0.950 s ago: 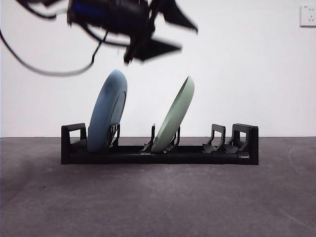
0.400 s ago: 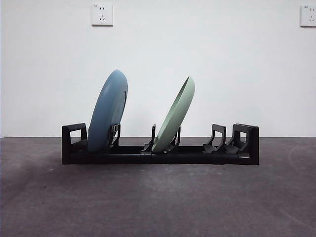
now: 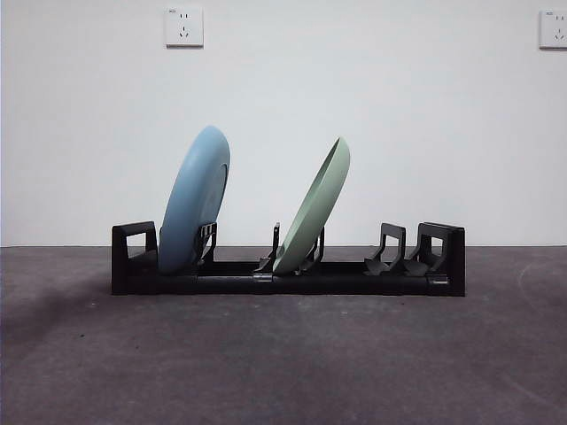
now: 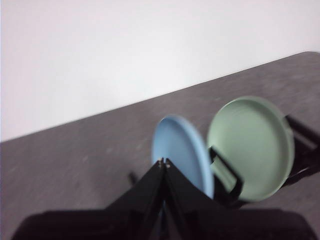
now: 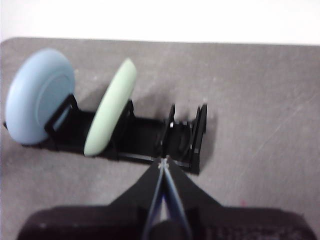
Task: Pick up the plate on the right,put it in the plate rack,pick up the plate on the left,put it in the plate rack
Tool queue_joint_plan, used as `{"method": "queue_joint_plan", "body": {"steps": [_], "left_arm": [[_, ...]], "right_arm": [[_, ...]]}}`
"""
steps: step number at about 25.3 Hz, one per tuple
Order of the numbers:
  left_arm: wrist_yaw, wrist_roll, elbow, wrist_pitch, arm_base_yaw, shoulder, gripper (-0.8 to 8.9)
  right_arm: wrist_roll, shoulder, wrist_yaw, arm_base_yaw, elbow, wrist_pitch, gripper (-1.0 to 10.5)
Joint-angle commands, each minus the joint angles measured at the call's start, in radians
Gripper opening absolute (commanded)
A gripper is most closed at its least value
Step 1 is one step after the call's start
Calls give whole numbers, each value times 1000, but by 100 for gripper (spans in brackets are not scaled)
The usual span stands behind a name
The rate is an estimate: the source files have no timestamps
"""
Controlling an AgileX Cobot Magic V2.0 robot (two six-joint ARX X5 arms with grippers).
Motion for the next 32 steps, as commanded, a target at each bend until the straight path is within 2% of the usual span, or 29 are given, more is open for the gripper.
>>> {"method": "queue_joint_plan", "body": {"steps": [1,3,6,10,11,13,20,23,24,28,32], "left_arm": [[6,5,-115,-1,39,-70,-8],[7,-14,-187,12,54,-123,-8],[33,-85,-293,45,57,-210,-8],[26,-123,-358,47,57,-295,-7],[26,-122,-358,33,57,-298,-3],[26,-122,-358,12,57,-295,-3],[27,-122,-358,0,57,-229,-3],[26,-121,-358,-34,64,-267,-3],[29,-92,-358,-59,73,-306,-3],[128,-98,-461,-58,177,-500,-3],[131,-99,-701,79,304,-719,-3]], "right_arm": [[29,-36,3,2,-101,45,-11],[55,-61,4,3,-166,84,-11],[82,-114,6,13,-264,149,-11],[86,-140,6,15,-319,186,-8],[101,-132,6,14,-319,192,1],[191,-124,5,14,-319,190,1],[195,-124,3,14,-319,173,1],[194,-124,3,14,-319,172,1],[195,-124,3,14,-319,172,1],[195,-124,3,14,-319,172,1],[194,-124,3,14,-319,171,1]]}}
